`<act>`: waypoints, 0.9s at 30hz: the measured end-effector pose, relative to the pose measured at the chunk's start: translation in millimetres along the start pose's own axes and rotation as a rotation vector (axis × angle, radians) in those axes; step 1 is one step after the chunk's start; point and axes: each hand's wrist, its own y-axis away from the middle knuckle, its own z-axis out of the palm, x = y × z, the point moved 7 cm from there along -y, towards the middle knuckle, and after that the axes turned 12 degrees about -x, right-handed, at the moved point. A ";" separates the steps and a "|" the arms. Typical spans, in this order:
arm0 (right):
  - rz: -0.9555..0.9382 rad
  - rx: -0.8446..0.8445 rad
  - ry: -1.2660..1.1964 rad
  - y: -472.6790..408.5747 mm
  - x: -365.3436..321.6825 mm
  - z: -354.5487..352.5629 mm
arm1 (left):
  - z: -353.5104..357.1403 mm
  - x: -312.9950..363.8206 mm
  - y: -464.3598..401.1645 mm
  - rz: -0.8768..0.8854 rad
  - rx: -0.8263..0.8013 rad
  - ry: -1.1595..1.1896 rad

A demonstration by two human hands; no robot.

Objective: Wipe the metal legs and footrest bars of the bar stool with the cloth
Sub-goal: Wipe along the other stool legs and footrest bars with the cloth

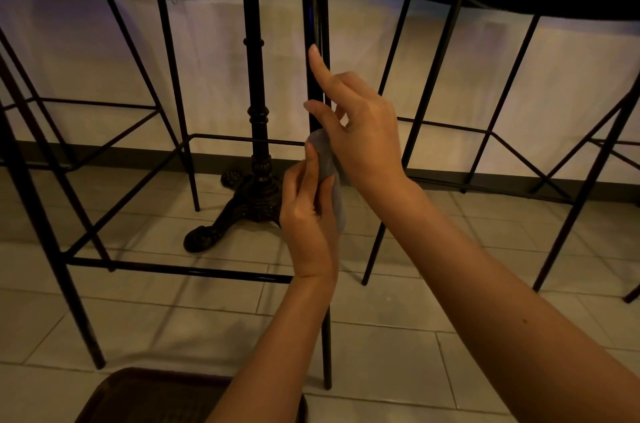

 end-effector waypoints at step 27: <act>-0.003 0.004 0.002 4.4 0.2 5.6 | -26.5 -27.0 20.2 -0.132 0.089 0.038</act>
